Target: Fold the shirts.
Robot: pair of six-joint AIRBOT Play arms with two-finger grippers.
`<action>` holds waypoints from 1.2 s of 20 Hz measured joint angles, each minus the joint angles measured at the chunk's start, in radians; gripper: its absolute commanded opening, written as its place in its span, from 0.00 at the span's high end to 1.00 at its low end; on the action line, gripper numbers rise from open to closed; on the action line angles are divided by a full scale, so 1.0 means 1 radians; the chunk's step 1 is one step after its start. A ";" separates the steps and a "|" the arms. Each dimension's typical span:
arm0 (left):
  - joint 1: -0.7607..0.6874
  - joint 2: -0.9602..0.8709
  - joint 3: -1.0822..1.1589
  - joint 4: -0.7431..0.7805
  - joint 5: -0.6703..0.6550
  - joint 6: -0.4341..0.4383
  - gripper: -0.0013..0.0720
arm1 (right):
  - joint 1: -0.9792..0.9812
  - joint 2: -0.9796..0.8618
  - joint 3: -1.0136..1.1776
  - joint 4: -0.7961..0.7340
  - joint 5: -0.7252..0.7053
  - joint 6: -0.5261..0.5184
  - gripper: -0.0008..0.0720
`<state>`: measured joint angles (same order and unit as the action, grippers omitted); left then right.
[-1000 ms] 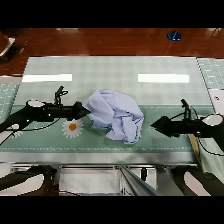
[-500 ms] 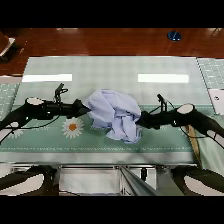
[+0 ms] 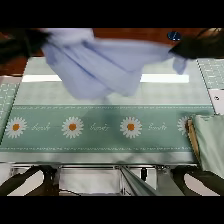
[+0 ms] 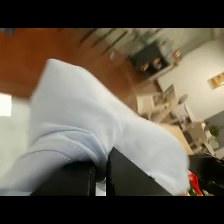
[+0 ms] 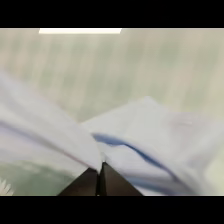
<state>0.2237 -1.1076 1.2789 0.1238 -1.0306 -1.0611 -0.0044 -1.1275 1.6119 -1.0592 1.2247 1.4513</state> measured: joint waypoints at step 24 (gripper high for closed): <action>-0.166 0.409 -0.752 0.499 0.015 -0.177 0.95 | -0.016 0.254 -0.489 -0.348 0.061 0.100 0.97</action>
<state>0.0574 -0.6991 0.5266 0.6231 -1.0157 -1.2377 -0.0200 -0.8730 1.1233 -1.4075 1.2858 1.5513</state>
